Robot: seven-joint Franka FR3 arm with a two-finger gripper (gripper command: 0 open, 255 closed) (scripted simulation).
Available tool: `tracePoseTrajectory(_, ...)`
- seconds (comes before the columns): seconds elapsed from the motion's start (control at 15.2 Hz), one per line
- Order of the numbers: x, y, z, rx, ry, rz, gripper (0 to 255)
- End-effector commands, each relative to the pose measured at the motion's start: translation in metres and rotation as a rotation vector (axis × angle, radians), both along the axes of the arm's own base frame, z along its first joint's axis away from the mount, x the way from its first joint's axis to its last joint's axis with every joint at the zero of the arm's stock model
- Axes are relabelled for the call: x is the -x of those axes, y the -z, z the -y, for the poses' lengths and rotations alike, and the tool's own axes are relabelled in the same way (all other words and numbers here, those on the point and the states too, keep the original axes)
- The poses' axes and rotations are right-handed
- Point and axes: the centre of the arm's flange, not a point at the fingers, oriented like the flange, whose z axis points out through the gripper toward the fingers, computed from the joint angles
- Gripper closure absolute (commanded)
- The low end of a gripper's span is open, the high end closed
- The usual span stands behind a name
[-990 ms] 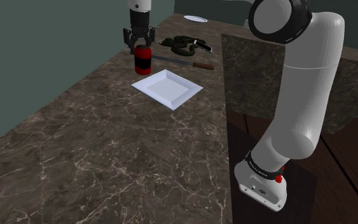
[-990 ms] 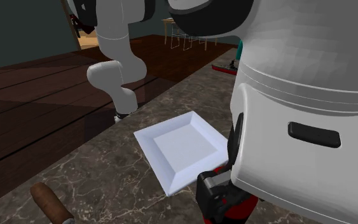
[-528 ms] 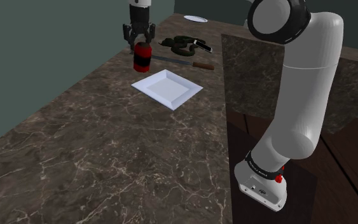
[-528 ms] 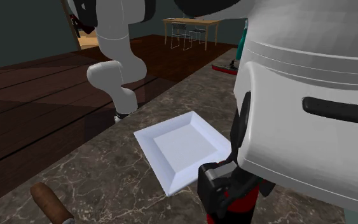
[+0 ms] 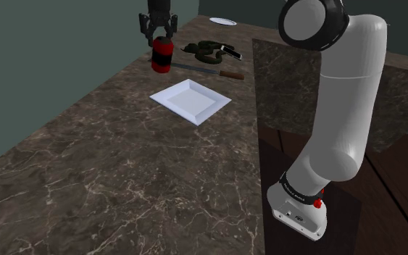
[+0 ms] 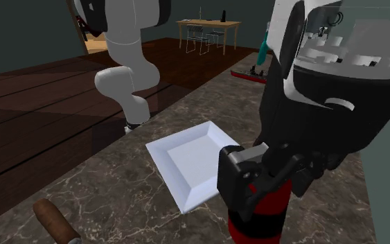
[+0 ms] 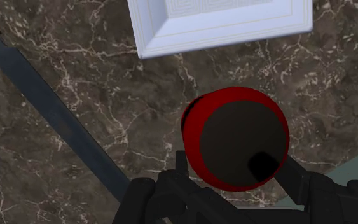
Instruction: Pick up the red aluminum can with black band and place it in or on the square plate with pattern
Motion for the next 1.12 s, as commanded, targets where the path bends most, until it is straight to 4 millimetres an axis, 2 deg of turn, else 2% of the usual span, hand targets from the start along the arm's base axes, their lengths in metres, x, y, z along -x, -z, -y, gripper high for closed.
tracePoseTrajectory(0.0,0.000,-0.011,0.000,0.000,0.000,0.000,255)
tracePoseTrajectory(0.33,0.000,-0.033,0.000,0.000,0.000,0.000,255)
tracePoseTrajectory(1.06,0.143,-0.057,-0.011,0.000,0.000,0.000,255)
